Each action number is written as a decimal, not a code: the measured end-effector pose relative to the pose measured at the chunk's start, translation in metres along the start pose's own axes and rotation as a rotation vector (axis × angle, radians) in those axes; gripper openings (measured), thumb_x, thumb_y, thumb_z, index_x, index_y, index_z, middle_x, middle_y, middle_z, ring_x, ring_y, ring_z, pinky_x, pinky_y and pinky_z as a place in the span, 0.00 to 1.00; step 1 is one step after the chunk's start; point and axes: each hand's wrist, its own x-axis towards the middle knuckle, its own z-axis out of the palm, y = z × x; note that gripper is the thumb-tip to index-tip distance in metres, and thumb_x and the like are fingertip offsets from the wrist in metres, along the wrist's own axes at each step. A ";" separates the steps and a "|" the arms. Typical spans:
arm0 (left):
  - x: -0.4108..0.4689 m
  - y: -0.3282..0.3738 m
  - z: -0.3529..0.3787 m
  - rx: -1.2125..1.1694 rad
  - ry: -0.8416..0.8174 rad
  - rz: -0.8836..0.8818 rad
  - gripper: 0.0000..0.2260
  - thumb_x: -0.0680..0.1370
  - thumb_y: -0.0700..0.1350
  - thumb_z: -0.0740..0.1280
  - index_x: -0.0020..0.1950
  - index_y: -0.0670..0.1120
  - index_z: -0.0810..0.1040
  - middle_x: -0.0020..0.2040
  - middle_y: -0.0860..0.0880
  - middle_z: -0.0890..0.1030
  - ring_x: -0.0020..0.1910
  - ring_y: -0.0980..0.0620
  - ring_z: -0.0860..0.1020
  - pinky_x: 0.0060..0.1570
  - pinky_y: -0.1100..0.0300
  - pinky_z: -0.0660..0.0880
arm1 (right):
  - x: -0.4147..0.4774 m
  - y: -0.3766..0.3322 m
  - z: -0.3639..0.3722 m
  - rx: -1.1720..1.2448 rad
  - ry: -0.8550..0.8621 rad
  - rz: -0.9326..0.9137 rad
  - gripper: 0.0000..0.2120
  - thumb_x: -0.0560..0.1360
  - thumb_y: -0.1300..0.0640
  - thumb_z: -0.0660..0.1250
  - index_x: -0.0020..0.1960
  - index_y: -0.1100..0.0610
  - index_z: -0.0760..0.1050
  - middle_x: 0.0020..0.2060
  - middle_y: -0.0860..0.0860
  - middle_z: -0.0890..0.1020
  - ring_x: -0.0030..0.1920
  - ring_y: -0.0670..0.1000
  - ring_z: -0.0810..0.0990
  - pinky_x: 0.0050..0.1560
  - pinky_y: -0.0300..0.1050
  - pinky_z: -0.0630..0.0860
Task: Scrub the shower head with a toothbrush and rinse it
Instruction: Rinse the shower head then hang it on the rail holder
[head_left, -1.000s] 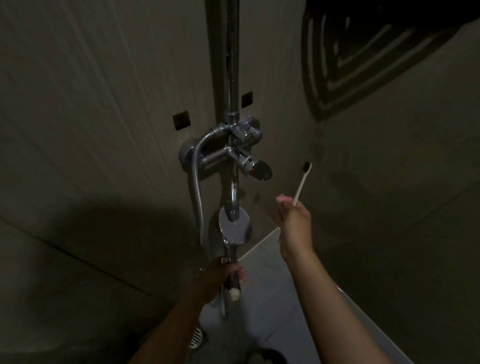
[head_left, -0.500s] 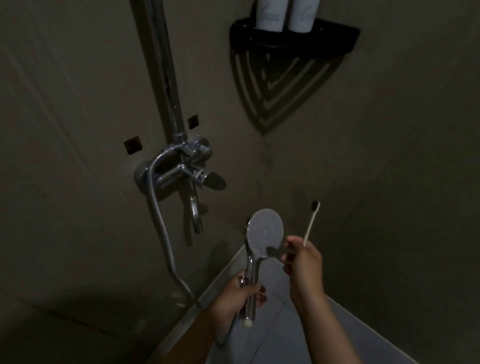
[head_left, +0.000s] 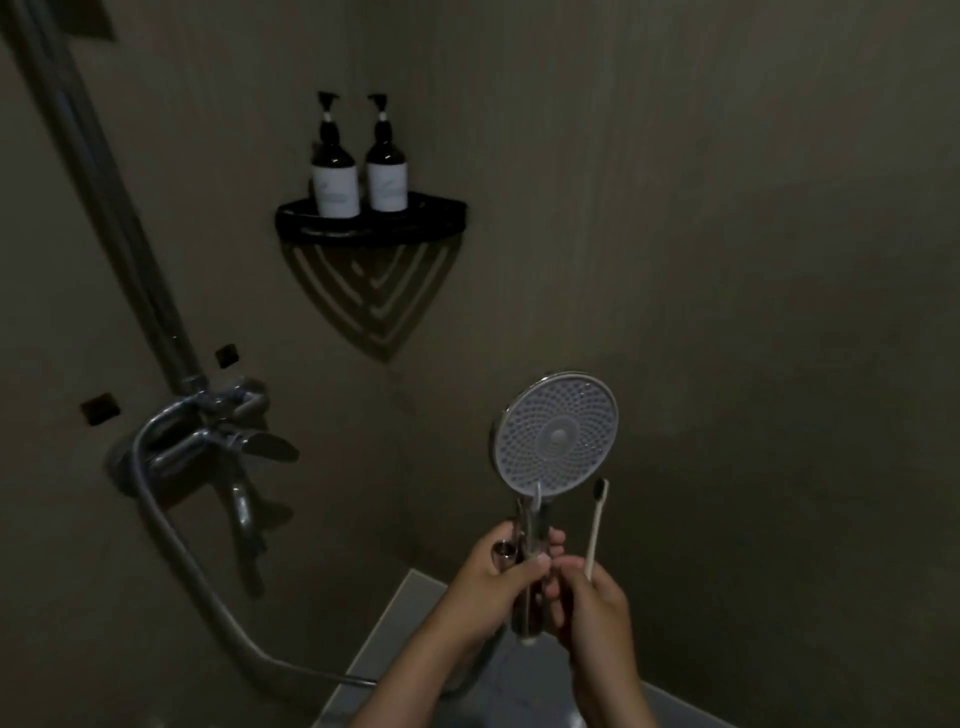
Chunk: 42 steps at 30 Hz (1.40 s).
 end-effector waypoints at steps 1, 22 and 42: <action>-0.005 0.002 0.020 0.006 -0.005 0.003 0.09 0.76 0.31 0.63 0.54 0.40 0.78 0.49 0.46 0.84 0.45 0.53 0.82 0.45 0.62 0.79 | -0.004 -0.005 -0.017 -0.020 -0.011 -0.013 0.09 0.77 0.65 0.61 0.42 0.64 0.78 0.24 0.51 0.74 0.22 0.44 0.69 0.23 0.34 0.65; -0.072 0.041 0.206 0.159 -0.174 -0.028 0.08 0.77 0.36 0.65 0.54 0.39 0.80 0.49 0.45 0.85 0.47 0.52 0.82 0.50 0.60 0.77 | -0.092 -0.076 -0.180 0.041 -0.037 0.069 0.18 0.81 0.52 0.57 0.44 0.62 0.79 0.16 0.52 0.65 0.15 0.46 0.61 0.19 0.34 0.53; -0.158 0.065 0.317 0.031 -0.458 0.038 0.09 0.77 0.37 0.64 0.48 0.30 0.78 0.41 0.36 0.81 0.39 0.45 0.80 0.42 0.57 0.77 | -0.193 -0.135 -0.292 -0.115 -0.067 -0.417 0.13 0.68 0.68 0.71 0.51 0.58 0.80 0.40 0.48 0.87 0.43 0.42 0.83 0.41 0.32 0.75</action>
